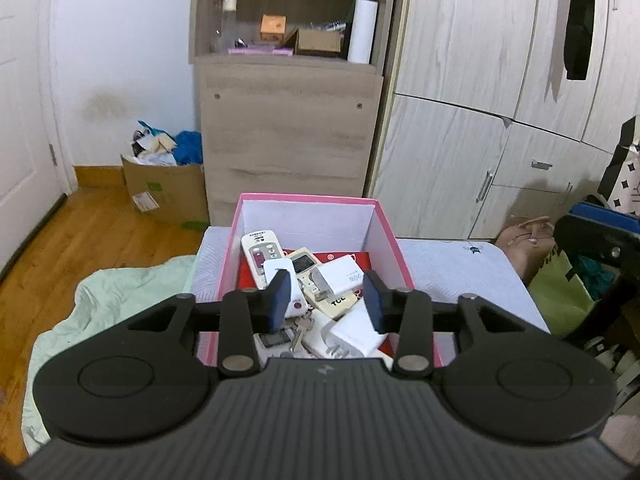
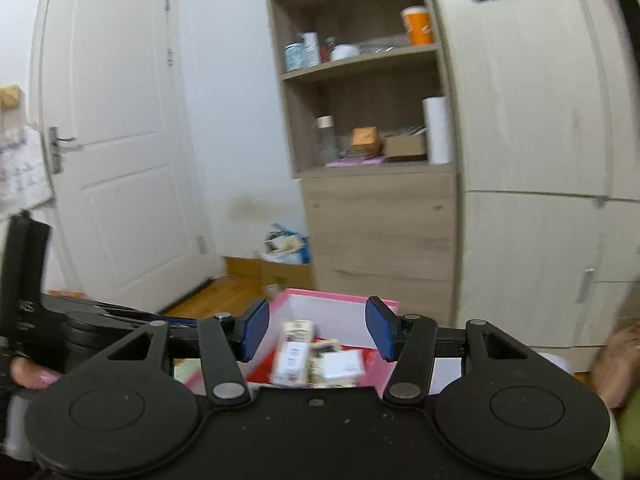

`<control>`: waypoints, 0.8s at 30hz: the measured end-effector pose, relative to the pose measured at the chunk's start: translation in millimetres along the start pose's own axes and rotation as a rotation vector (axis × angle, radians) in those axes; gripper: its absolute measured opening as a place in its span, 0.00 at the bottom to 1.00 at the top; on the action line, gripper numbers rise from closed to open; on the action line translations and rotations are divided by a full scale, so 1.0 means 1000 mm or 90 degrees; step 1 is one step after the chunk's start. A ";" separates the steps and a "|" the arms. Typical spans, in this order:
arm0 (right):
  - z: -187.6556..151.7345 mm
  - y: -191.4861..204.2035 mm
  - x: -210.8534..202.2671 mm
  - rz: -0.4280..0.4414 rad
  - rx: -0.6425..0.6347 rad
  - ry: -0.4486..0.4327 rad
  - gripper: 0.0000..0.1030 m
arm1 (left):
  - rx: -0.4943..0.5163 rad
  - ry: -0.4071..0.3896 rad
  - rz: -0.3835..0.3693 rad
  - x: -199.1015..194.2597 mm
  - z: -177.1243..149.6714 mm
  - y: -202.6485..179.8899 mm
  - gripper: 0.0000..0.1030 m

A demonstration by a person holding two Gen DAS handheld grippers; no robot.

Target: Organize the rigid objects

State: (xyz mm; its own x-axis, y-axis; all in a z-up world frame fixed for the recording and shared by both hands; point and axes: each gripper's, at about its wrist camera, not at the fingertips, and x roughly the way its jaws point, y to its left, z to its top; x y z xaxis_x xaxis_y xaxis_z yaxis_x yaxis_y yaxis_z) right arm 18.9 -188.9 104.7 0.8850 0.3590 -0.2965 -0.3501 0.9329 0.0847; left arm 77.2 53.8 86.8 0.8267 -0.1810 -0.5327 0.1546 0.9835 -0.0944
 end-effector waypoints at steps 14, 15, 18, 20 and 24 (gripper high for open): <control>-0.068 0.017 -0.044 -0.106 -0.023 -0.036 0.59 | 0.020 -0.055 0.069 -0.041 -0.073 -0.038 0.49; -0.072 0.016 -0.045 -0.108 -0.018 -0.037 0.59 | 0.025 -0.065 0.075 -0.044 -0.077 -0.042 0.50; -0.082 0.015 -0.048 -0.124 -0.016 -0.034 0.59 | 0.031 -0.089 0.095 -0.050 -0.087 -0.047 0.55; -0.086 0.014 -0.051 -0.129 -0.016 -0.031 0.59 | 0.026 -0.082 0.100 -0.049 -0.094 -0.048 0.57; -0.095 0.007 -0.051 -0.133 -0.002 -0.015 0.59 | 0.018 -0.068 0.106 -0.046 -0.105 -0.048 0.57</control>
State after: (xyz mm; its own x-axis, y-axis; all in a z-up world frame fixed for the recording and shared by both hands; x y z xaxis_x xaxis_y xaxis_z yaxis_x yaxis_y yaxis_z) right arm -58.3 -203.3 30.3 0.9453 0.1581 -0.2855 -0.1590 0.9871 0.0203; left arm -25.4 15.1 27.6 0.8946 -0.0169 -0.4466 0.0252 0.9996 0.0127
